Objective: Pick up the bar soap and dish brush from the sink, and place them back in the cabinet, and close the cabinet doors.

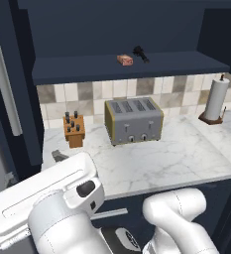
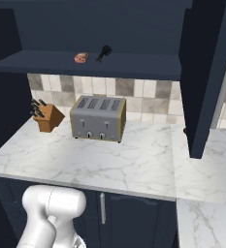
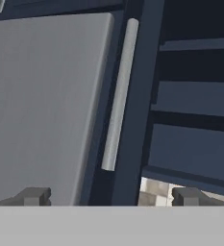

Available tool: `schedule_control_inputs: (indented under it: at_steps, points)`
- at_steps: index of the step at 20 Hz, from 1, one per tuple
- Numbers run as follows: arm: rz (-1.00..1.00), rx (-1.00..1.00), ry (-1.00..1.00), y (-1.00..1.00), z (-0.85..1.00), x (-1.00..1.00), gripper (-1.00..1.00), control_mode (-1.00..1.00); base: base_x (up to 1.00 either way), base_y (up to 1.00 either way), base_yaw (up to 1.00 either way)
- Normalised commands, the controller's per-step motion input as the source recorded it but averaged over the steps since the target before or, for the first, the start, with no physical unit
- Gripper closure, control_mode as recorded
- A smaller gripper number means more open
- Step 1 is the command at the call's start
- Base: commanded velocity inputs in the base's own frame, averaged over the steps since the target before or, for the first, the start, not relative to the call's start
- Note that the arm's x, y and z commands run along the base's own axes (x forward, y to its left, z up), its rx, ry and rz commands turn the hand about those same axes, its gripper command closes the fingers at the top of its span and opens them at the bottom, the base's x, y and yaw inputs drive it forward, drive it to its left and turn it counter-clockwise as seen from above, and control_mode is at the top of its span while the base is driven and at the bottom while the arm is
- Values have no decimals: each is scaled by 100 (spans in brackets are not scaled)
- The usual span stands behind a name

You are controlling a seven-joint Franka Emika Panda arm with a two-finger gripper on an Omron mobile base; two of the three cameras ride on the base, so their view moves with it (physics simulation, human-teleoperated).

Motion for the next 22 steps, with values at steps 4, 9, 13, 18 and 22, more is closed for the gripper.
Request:
schedule_control_inputs:
  at_steps: [4,9,13,18,22]
  points:
    - [1,0,-1,31,-7,0,-100,-100,0,0,0]
    - [0,0,0,33,-10,2,-100,-100,0,0,0]
    - [0,0,-1,29,-7,10,-100,-100,0,0,0]
    - [0,0,-2,23,-8,21,-100,-100,0,0,0]
    - [0,0,-2,22,-9,32,-100,-100,0,0,0]
